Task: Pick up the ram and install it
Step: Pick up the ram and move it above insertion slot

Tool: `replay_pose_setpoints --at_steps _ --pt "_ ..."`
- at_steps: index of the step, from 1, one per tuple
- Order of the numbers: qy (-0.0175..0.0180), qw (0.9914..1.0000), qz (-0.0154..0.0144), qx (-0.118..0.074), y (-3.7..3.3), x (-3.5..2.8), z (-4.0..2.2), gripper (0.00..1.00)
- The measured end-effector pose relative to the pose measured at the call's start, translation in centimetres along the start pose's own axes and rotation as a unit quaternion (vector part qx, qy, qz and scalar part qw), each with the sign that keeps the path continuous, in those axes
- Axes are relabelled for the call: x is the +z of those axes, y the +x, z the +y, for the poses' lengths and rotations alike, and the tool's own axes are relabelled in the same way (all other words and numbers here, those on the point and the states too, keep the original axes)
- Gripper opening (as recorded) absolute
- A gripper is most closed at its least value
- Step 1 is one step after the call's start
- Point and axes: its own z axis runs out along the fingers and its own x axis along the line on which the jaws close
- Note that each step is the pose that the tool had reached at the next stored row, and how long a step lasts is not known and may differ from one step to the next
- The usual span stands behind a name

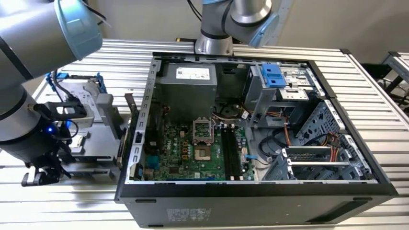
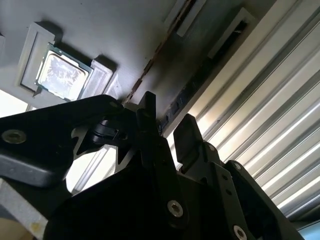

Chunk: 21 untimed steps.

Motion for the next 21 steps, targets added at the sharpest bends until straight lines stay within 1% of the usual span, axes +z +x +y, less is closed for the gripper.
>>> replay_pose_setpoints --at_steps 4,8,12,21 --pt "0.0001 1.0 0.0 0.002 0.13 0.37 0.01 1.0" --pt "0.0002 0.99994 0.0001 0.01 0.15 0.62 0.01 1.0" --pt "0.0002 0.99994 0.0001 0.011 0.17 0.86 0.01 1.0" --pt "0.0001 0.99995 0.0001 0.01 0.17 0.93 0.01 1.0"
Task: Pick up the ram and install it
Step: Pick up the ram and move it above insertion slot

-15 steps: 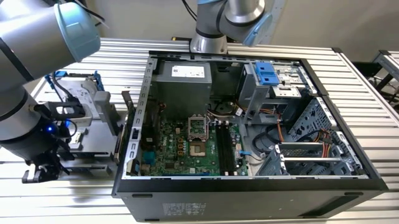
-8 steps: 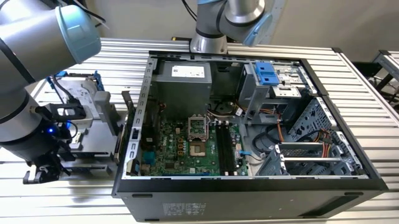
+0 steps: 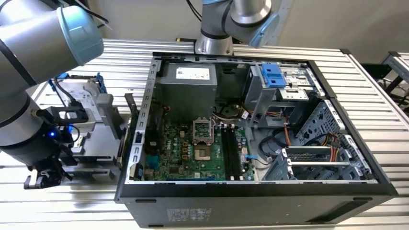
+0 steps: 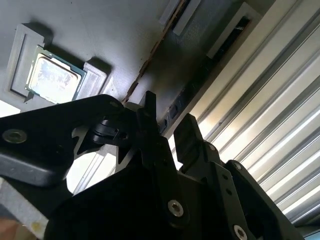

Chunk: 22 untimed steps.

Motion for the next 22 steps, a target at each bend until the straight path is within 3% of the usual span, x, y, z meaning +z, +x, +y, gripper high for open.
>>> replay_pose_setpoints --at_steps 22 --pt "-0.0013 0.99998 0.0006 -0.005 -0.01 -0.25 0.0 1.0"
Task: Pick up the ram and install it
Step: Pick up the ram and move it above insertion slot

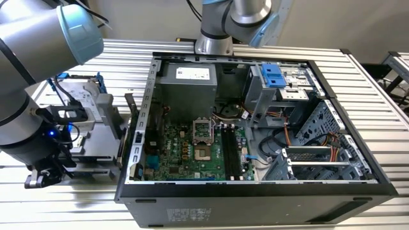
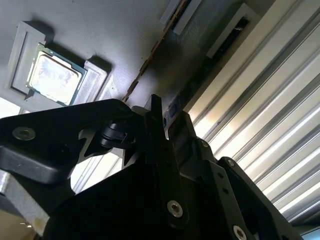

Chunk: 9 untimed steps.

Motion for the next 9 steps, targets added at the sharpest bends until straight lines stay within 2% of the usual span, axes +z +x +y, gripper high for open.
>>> replay_pose_setpoints --at_steps 1,2,9 --pt "0.0 1.0 0.0 0.0 0.0 0.0 0.0 1.0" --pt "0.0 1.0 0.0001 0.0 0.0 -0.01 0.0 0.0" --pt "0.0 1.0 0.0 0.0 0.0 -0.06 0.0 0.0"
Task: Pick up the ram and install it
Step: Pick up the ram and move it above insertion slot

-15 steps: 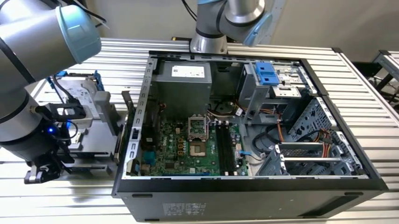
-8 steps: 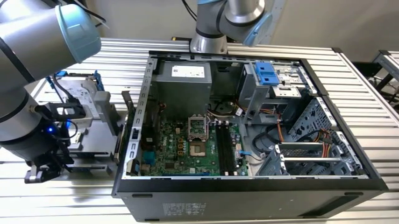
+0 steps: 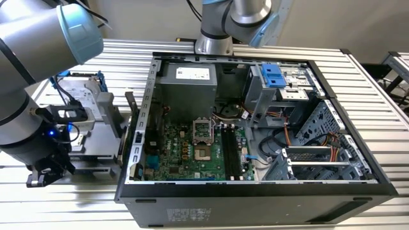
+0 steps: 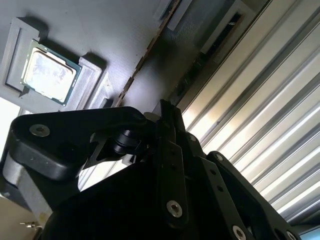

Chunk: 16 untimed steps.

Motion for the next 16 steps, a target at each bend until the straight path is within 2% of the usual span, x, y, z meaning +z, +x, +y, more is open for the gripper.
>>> replay_pose_setpoints --at_steps 12,16 --pt "0.0 1.0 0.0 0.0 -0.01 -0.1 0.0 0.0" --pt "0.0 1.0 0.0001 0.0 -0.02 -0.46 0.0 0.0"
